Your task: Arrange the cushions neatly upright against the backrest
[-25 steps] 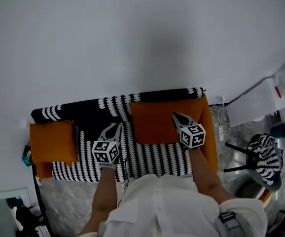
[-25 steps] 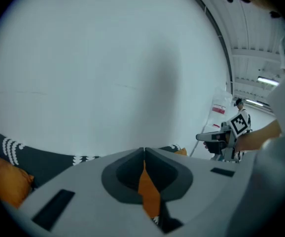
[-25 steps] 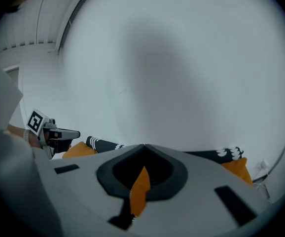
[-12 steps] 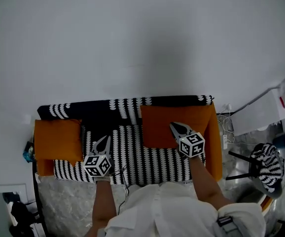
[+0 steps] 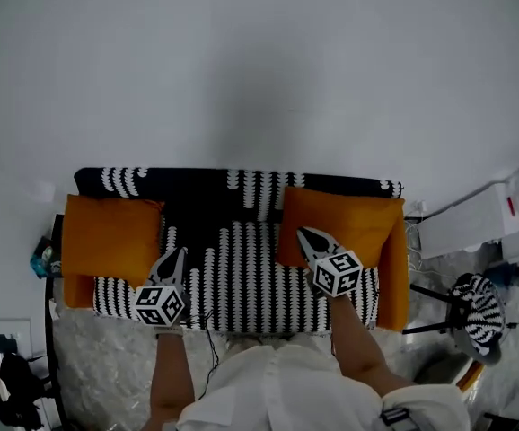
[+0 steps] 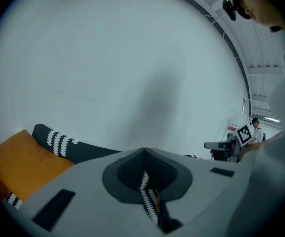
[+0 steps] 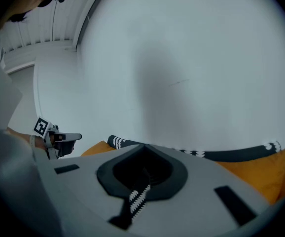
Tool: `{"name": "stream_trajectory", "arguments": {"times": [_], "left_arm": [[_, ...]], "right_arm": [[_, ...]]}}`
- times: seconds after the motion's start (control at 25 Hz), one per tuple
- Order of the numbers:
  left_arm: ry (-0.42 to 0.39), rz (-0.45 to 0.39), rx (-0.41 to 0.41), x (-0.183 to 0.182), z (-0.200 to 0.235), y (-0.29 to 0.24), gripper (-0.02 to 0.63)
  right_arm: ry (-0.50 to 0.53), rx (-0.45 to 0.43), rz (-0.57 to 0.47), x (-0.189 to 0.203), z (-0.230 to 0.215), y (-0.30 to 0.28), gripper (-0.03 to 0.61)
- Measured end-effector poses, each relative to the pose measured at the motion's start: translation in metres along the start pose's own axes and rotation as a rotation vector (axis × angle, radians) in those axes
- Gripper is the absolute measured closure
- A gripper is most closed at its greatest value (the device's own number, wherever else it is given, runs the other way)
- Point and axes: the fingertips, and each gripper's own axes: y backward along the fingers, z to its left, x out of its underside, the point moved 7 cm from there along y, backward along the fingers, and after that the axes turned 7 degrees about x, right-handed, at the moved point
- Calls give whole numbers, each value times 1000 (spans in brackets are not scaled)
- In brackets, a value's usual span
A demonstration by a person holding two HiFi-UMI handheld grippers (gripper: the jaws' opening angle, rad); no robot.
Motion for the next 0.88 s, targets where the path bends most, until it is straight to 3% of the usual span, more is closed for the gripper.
{"name": "stream_trajectory", "arguments": {"times": [0.2,0.4,0.88], "left_arm": [[-19,-42,-22,-24,62,47,597],[3,-59,-31,-26,95,83,597],[64,-183,-124,-40,114,129,597]], "right_arm": [[-35,-1,-49,-1,57,-31,571],[-29,-16,-36,-1,106,-39,571],[36,-205,-32,-28,165,-79,571]]}}
